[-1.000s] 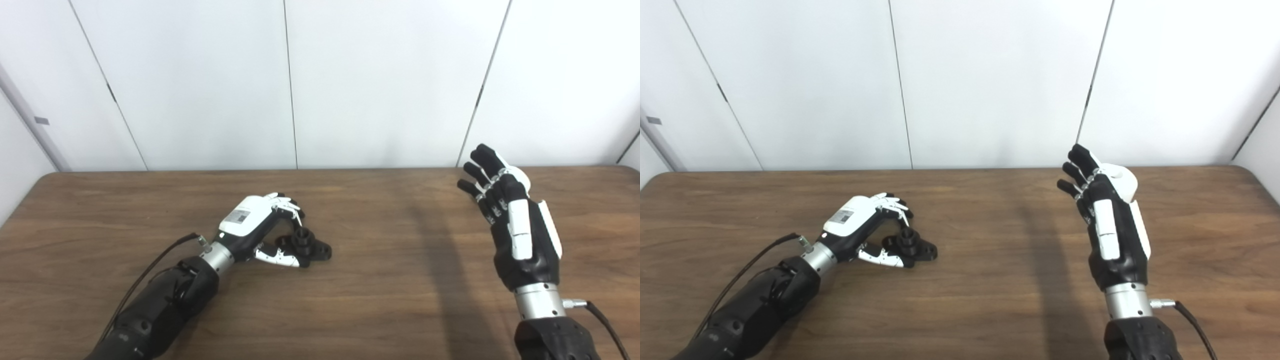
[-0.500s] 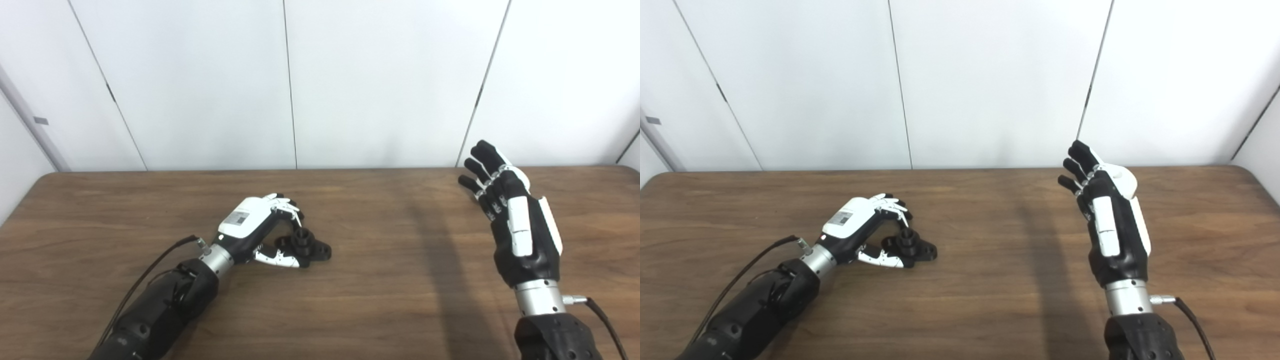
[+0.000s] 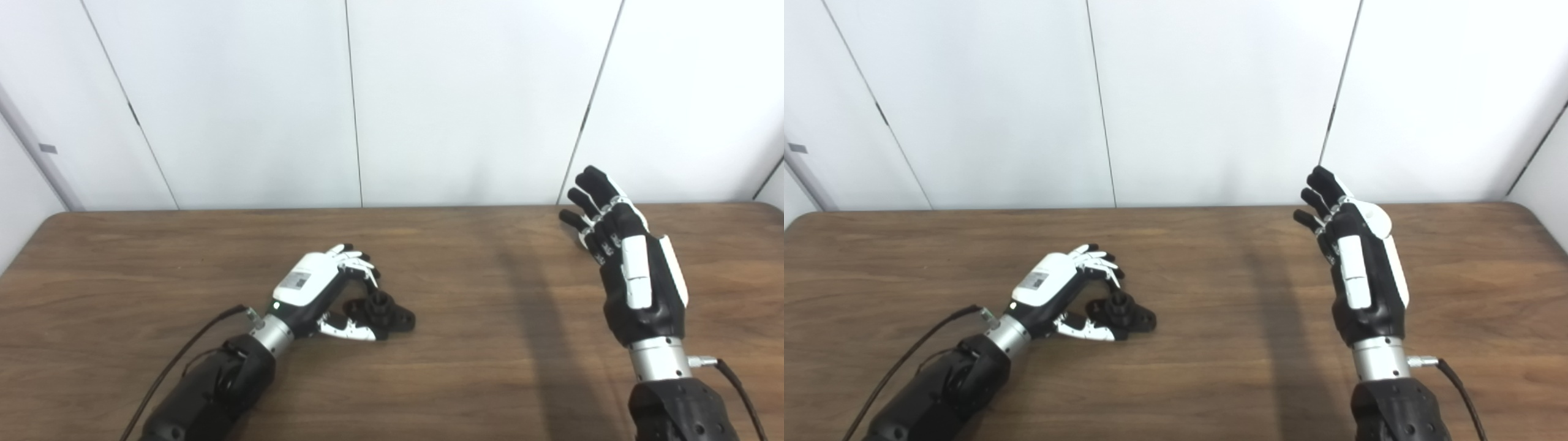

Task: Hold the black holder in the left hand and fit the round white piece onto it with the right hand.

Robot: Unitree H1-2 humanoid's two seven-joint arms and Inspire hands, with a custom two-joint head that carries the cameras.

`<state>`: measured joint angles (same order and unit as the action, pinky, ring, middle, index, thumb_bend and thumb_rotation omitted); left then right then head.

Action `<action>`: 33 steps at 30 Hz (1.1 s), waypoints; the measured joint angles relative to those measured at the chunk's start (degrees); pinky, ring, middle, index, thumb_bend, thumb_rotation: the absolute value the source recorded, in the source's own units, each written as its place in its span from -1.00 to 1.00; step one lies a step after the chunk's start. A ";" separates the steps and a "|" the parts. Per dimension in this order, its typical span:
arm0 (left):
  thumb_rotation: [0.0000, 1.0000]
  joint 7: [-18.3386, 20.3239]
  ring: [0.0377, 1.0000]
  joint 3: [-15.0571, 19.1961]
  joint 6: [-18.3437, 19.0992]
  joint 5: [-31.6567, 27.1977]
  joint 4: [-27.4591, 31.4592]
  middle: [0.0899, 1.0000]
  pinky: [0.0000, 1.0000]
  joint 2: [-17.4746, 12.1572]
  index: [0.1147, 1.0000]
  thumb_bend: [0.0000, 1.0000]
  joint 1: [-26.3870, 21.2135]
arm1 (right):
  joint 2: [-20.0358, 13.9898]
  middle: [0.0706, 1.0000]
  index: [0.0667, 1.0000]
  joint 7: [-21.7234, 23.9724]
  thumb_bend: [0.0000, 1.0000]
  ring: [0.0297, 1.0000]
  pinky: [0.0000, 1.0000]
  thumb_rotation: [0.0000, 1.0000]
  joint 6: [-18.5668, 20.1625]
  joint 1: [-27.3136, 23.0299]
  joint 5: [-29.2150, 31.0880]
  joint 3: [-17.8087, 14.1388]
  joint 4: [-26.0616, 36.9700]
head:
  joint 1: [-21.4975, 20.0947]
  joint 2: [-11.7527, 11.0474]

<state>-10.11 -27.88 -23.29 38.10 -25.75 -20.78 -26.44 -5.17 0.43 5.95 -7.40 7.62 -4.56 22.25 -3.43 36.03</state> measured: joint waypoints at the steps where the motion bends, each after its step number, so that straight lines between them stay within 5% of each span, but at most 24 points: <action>1: -0.88 0.40 0.71 0.22 0.20 0.08 0.47 0.41 0.86 0.25 -0.17 0.05 0.30 | 0.04 0.81 0.74 0.00 0.14 0.78 0.65 0.78 0.00 -0.08 0.00 0.11 0.00 | 0.00 0.00; 16: -0.87 10.58 0.72 1.71 4.97 -0.19 12.11 0.42 0.88 3.24 -0.17 0.05 6.04 | 0.54 0.78 0.72 -0.19 0.15 0.78 0.66 0.72 0.15 -1.78 0.03 0.26 0.69 | -0.62 1.23; 33: -0.88 10.46 0.73 3.11 7.97 1.83 15.32 0.40 0.90 6.94 -0.17 0.05 9.58 | 0.29 0.81 0.74 -1.26 0.07 0.78 0.65 0.57 0.05 0.18 -2.35 -1.73 4.47 | -2.02 2.20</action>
<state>0.35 -24.77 -15.32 39.93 -10.43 -13.84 -16.86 -4.88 -0.84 6.00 -7.22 5.28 -6.28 26.72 -5.45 38.23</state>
